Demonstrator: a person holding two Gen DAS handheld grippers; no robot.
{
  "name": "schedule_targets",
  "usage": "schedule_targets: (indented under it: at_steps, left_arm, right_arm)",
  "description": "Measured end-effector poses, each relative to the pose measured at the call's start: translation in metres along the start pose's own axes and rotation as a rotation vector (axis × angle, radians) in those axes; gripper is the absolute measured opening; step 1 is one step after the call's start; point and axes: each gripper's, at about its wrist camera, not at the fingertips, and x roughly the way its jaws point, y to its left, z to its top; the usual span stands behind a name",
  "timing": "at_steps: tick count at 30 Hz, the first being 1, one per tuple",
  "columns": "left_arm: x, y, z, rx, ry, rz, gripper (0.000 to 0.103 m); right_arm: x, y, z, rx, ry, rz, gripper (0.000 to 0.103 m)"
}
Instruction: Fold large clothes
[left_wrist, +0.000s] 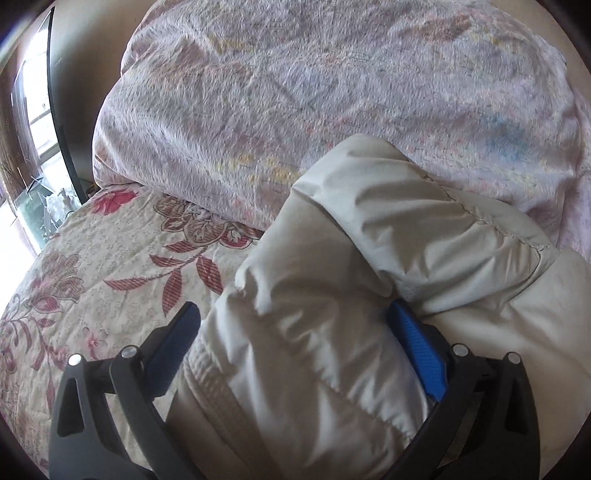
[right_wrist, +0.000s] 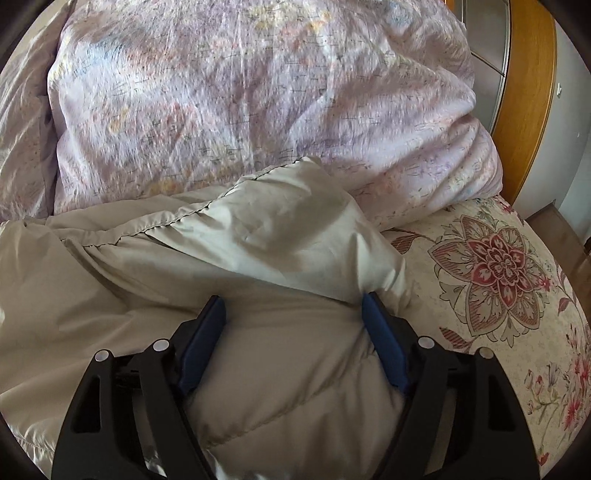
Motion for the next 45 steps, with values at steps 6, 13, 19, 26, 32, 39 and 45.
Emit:
schedule_targets:
  at_steps: [6,13,19,26,32,39,45]
  left_arm:
    - [0.012,0.006,-0.002,-0.037,0.038,-0.037,0.101]
    - [0.021,0.018,-0.003,-0.087,0.056,-0.085,0.101]
    - [-0.033,0.043,-0.026,0.006,-0.001,-0.086,0.101]
    - [-0.093,0.089,-0.07,-0.1,0.074,-0.223,0.095]
    - [-0.11,0.096,-0.111,-0.252,0.16,-0.357,0.076]
    - [-0.096,0.067,-0.124,-0.295,0.215,-0.39,0.059]
    - [-0.082,0.063,-0.128,-0.395,0.22,-0.409,0.056]
  right_arm:
    - [0.009,-0.003,0.001,0.001,0.023,0.002,0.079]
    - [0.01,-0.004,0.003,0.013,0.022,-0.006,0.08]
    - [-0.046,-0.036,-0.018,0.098,-0.028,-0.032,0.08]
    - [-0.109,-0.103,-0.064,0.336,0.07,0.121,0.081]
    - [-0.106,-0.109,-0.11,0.546,0.226,0.352,0.076]
    - [-0.091,-0.095,-0.122,0.635,0.249,0.428,0.065]
    - [-0.079,-0.095,-0.118,0.672,0.236,0.477,0.057]
